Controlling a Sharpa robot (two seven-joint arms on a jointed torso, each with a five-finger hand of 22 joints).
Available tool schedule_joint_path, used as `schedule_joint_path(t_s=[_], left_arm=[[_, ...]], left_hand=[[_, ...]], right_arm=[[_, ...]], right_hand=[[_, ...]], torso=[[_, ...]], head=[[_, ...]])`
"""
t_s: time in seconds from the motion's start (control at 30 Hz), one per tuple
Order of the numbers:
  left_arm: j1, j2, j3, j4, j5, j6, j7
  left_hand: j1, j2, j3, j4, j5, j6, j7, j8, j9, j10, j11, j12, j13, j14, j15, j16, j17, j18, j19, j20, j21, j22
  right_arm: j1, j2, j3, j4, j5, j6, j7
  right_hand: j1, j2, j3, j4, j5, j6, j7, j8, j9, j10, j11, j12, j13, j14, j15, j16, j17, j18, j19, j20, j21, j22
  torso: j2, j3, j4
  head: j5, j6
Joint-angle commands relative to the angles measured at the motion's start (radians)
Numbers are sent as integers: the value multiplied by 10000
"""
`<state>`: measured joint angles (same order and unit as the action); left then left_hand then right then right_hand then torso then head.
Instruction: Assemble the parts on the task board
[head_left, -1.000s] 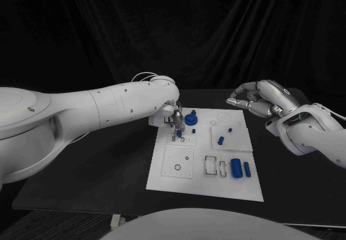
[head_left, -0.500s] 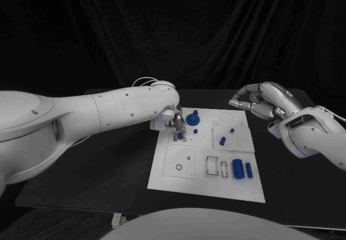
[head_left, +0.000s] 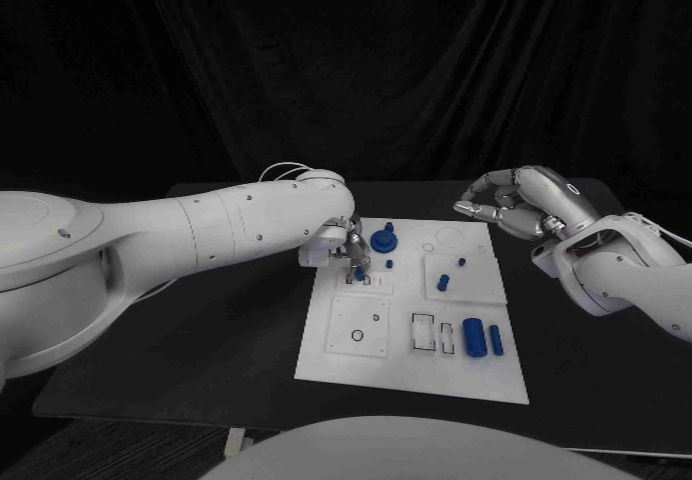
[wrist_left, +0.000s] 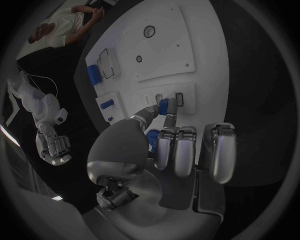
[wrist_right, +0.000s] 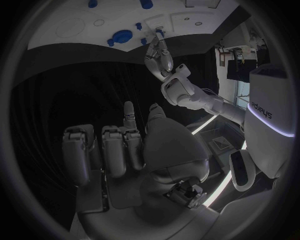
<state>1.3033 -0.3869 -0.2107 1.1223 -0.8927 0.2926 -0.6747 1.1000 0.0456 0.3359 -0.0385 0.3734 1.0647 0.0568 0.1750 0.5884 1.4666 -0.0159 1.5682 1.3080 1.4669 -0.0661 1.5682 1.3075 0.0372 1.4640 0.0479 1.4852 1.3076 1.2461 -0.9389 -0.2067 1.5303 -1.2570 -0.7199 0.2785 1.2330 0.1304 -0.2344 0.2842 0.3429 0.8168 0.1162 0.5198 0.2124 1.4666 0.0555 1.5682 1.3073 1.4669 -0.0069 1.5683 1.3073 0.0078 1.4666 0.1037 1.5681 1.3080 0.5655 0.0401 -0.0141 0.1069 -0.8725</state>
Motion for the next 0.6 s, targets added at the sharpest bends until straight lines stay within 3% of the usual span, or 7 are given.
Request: schedule_joint_path(t_s=[0.03, 0.6], left_arm=[[-39, -5, -7, 15, 32, -297, 199], [-46, 17, -7, 57, 621, -211, 174]], left_hand=[[-11, 105, 50, 11, 45, 3, -28, 35, 31, 1042, -54, 26, 2628, 1039, -67, 26, 2633, -33, 266, -76, -32, 1429], [-26, 89, 121, 9, 76, 44, -51, 44, 53, 1042, -74, 26, 2628, 1039, -83, 26, 2633, -27, 257, -88, -52, 1409]], right_arm=[[-30, -6, 6, -18, -19, -85, -192], [-82, 31, 6, -75, -19, -63, -226]], right_hand=[[54, 1, -31, -50, 29, 71, -7, -5, -17, 1042, -85, 26, 2635, 1039, -51, 25, 2635, -70, 1025, -43, 6, 2618], [108, 14, -21, -60, 40, 74, -9, -8, -21, 1042, -86, 26, 2635, 1039, -53, 25, 2635, -62, 1004, -46, -19, 2607]], torso=[[-128, 49, -15], [-149, 56, -24]], head=[[32, -2], [10, -2]])
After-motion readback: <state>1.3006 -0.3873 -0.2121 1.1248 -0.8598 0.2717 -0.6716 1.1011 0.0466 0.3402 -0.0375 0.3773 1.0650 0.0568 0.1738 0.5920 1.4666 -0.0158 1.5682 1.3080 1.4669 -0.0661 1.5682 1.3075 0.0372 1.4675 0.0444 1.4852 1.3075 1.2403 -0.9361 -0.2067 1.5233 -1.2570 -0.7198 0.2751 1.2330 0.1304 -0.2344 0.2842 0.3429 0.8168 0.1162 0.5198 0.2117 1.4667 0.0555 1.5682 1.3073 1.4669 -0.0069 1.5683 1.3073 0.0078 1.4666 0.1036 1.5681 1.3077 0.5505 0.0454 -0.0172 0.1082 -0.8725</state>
